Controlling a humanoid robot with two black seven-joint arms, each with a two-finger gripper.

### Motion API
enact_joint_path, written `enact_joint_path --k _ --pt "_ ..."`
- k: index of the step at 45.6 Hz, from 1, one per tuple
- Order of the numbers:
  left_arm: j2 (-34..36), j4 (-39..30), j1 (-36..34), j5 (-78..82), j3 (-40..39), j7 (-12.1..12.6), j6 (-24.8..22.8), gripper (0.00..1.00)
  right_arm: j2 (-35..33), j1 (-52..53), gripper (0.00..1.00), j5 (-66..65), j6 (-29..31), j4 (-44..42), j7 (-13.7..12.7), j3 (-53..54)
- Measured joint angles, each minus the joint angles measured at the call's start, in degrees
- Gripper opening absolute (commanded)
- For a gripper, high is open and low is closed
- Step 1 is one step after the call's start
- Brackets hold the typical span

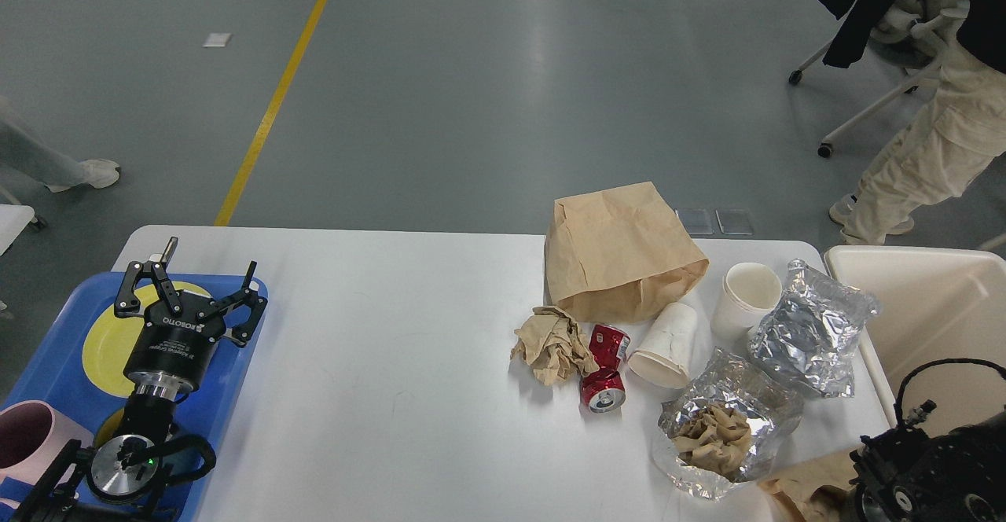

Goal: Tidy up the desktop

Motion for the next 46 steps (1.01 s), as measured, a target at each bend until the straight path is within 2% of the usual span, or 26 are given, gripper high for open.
enact_joint_path --k 12,21,34,41,46 --pt "0.00 0.00 0.00 0.00 0.00 0.00 0.00 0.97 -0.57 -0.22 0.00 0.45 0.12 0.39 0.14 0.09" --pt "0.00 0.00 0.00 0.00 0.00 0.00 0.00 0.96 -5.74 3.76 0.00 2.47 0.65 5.00 0.44 0.06" --pt "0.00 0.00 0.00 0.04 0.00 0.00 0.01 0.97 -12.53 14.43 0.00 7.57 6.50 12.41 0.48 -1.82" --pt "0.00 0.00 0.00 0.05 0.00 0.00 0.01 0.97 -14.13 22.75 0.00 9.74 9.82 15.41 0.46 -7.10" --pt "0.00 0.00 0.00 0.04 0.00 0.08 0.01 0.97 -14.87 32.46 0.00 12.37 14.10 17.58 0.46 -13.00"
